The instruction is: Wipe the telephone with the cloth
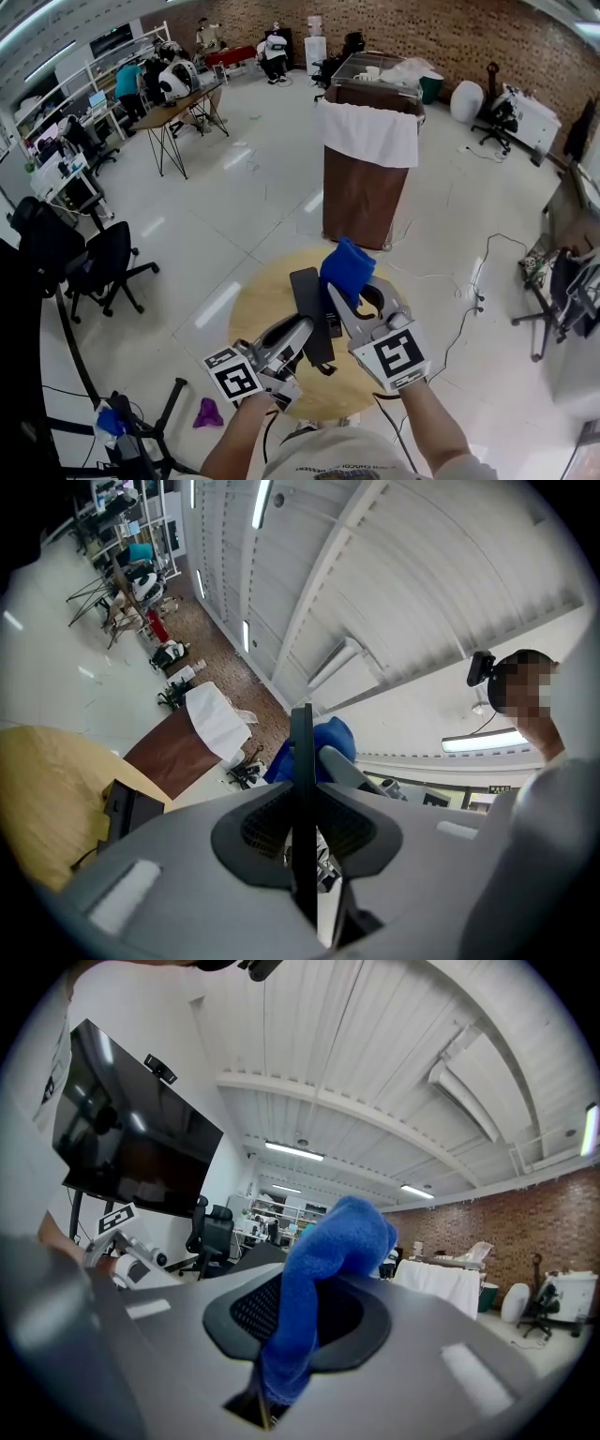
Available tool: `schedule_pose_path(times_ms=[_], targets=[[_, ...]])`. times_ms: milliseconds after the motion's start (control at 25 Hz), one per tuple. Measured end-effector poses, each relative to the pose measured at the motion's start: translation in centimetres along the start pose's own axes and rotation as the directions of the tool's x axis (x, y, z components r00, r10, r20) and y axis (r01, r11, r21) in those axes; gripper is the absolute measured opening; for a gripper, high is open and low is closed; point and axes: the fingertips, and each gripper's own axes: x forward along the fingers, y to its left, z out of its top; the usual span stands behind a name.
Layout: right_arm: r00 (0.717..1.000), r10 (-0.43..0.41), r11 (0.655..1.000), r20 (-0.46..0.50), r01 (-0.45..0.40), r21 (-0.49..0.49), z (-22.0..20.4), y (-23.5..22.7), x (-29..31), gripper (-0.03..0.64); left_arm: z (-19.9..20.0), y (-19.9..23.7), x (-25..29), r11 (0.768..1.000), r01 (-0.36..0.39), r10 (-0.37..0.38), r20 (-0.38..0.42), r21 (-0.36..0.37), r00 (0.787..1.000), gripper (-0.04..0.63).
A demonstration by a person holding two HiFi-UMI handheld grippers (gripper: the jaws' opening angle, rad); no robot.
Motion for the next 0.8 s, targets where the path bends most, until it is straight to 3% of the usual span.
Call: schedule_pose_path(times_ms=[800], targets=[[0.998,0.023,0.998,-0.057,-0.02,0.057,-3.0,1.6,-1.4,0.063,4.4,1.4,0.9,0.999,-0.012,0.018,0.112,-0.053,0.994,0.063]])
